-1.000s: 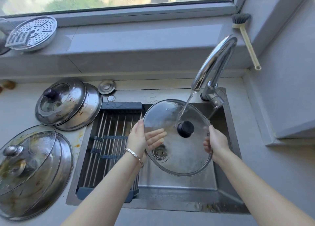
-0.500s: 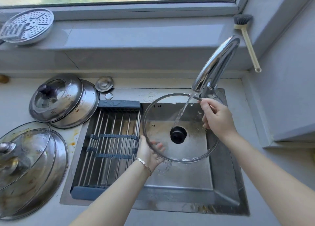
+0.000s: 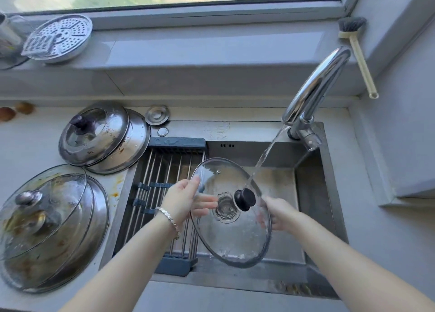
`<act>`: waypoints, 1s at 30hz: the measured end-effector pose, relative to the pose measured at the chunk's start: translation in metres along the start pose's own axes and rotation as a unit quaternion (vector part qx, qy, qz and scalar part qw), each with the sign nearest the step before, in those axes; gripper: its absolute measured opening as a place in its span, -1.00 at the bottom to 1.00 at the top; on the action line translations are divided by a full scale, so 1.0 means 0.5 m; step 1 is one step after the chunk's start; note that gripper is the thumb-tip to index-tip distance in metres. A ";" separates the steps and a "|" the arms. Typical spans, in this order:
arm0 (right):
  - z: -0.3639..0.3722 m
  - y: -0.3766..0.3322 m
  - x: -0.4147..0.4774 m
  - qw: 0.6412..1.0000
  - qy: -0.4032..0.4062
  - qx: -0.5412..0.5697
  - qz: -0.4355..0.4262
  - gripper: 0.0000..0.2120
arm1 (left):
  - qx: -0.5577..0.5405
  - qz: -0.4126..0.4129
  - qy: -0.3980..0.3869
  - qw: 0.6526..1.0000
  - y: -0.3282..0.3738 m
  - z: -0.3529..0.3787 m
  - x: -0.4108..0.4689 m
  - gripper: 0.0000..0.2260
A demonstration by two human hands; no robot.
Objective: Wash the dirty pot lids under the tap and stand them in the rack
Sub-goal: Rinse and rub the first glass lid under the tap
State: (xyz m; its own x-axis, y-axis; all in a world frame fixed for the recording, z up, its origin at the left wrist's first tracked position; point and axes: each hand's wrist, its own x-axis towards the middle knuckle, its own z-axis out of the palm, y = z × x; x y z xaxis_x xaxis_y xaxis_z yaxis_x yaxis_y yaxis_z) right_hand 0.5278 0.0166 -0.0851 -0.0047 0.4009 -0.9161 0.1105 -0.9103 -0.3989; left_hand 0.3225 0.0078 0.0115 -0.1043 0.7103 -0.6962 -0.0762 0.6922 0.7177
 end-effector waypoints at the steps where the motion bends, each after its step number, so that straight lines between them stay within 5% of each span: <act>1: -0.007 -0.010 -0.010 0.998 0.006 -0.061 0.000 -0.61 | 0.031 0.016 -0.003 0.999 0.003 0.009 -0.006 -0.77; 4: -0.037 -0.060 -0.046 0.994 0.015 -0.108 -0.029 -0.36 | 0.178 0.095 -0.011 0.979 0.003 0.053 -0.036 -0.75; 6: -0.048 -0.096 -0.083 0.996 -0.030 -0.073 -0.038 -0.30 | 0.338 0.172 -0.024 0.925 -0.003 0.091 -0.050 -0.74; 10: -0.061 -0.128 -0.126 0.993 -0.052 -0.103 -0.028 -0.61 | 0.612 0.269 -0.055 0.741 -0.021 0.180 -0.062 -0.79; 13: -0.082 -0.106 -0.121 0.993 0.010 -0.115 -0.038 -0.93 | 0.664 0.286 -0.101 0.683 -0.041 0.216 -0.065 -0.68; 15: -0.107 -0.073 -0.105 0.996 0.020 -0.075 -0.043 -0.82 | 0.622 0.264 -0.122 0.727 -0.058 0.202 -0.055 -0.65; 18: -0.144 -0.016 -0.081 0.998 0.001 0.030 -0.053 -0.63 | 0.456 0.175 -0.041 0.871 -0.087 0.143 -0.014 -0.65; 21: -0.161 0.031 -0.074 0.987 -0.042 0.144 -0.052 -0.63 | 0.356 0.003 0.076 0.931 -0.104 0.073 0.025 -0.51; 24: -0.143 0.065 -0.072 0.964 -0.109 0.238 -0.034 -0.69 | 0.113 -0.158 0.046 0.980 -0.089 0.049 0.019 -0.45; 26: -0.117 0.077 -0.061 0.945 -0.159 0.286 -0.019 -0.64 | -0.037 -0.133 0.008 0.990 -0.058 0.050 0.009 -0.57; 30: -0.054 0.079 -0.036 0.906 -0.224 0.356 -0.052 -0.46 | -0.055 0.008 -0.008 0.998 0.004 0.046 0.003 -0.63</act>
State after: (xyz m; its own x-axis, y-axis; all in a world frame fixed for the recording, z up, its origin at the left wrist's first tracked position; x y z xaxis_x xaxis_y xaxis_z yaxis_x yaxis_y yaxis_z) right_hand 0.5590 -0.0239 -0.0835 -0.3979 0.5520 -0.7328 -0.5822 -0.7692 -0.2633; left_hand 0.3449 0.0130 0.0113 -0.0906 0.7242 -0.6837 -0.1825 0.6628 0.7262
